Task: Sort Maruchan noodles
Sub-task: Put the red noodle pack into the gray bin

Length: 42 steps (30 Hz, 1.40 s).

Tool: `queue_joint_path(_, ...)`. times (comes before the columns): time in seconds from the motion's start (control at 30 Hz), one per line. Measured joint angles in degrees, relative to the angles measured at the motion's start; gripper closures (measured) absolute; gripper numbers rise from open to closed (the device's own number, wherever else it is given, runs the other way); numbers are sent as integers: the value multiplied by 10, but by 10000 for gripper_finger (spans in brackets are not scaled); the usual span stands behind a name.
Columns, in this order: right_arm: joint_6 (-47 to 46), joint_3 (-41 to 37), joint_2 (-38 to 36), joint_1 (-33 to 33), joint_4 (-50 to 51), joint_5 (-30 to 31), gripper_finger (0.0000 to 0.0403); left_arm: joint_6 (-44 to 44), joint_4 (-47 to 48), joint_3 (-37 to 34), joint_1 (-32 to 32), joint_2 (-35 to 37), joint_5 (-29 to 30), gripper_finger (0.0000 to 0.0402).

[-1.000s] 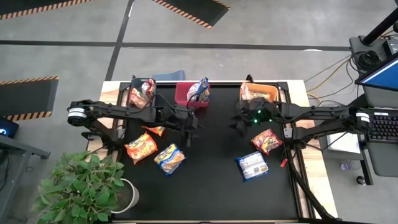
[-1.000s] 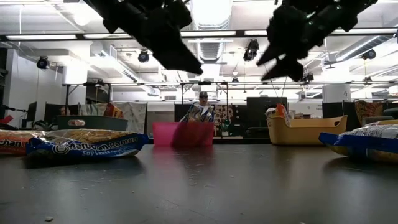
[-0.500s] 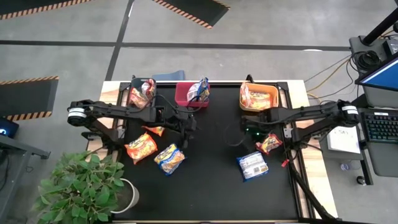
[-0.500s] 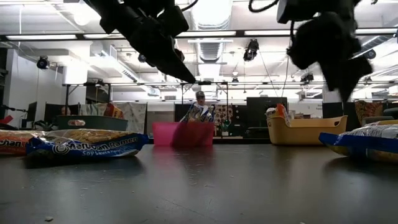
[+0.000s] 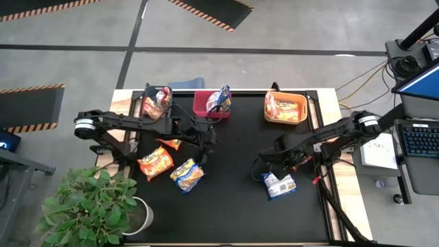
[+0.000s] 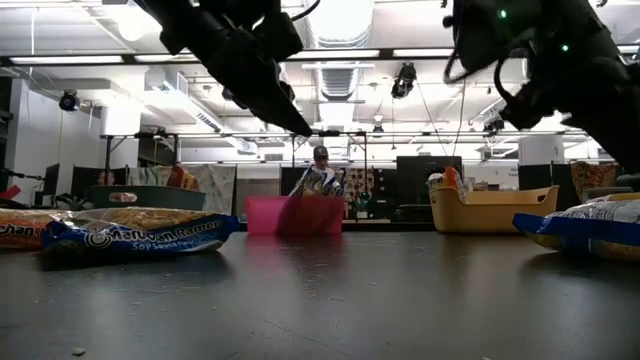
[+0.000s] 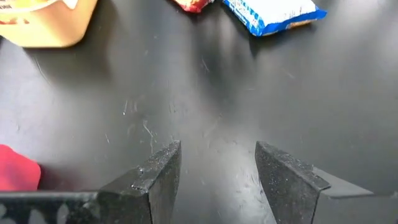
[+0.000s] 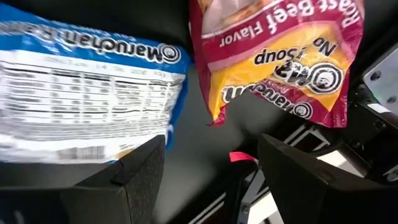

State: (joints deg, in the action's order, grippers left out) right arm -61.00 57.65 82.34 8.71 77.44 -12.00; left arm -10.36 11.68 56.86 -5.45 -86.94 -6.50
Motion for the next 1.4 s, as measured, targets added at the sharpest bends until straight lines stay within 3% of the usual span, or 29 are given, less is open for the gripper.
queue_joint_path(0.43, 31, -1, 76, 18, -26, 60, 175, -1, 34, 0, 0, 0, 0, 213)
queue_joint_path(0.57, 40, -2, 86, 18, -54, 65, 225, -1, 39, 0, 0, 2, 0, 213)
queue_joint_path(0.87, 53, -2, 103, 18, -79, 110, 376, -6, 34, -31, 0, 38, 1, 213)
queue_joint_path(0.97, 62, -2, 103, 18, -98, 137, 390, -3, 8, -52, 0, 63, 1, 216)
queue_joint_path(1.2, 116, -2, 80, -8, -304, 182, 394, 12, -55, -84, 0, 94, 1, 221)
queue_joint_path(1.4, 273, -2, 78, -37, -583, 209, 394, 41, -71, -86, 0, 86, 1, 222)
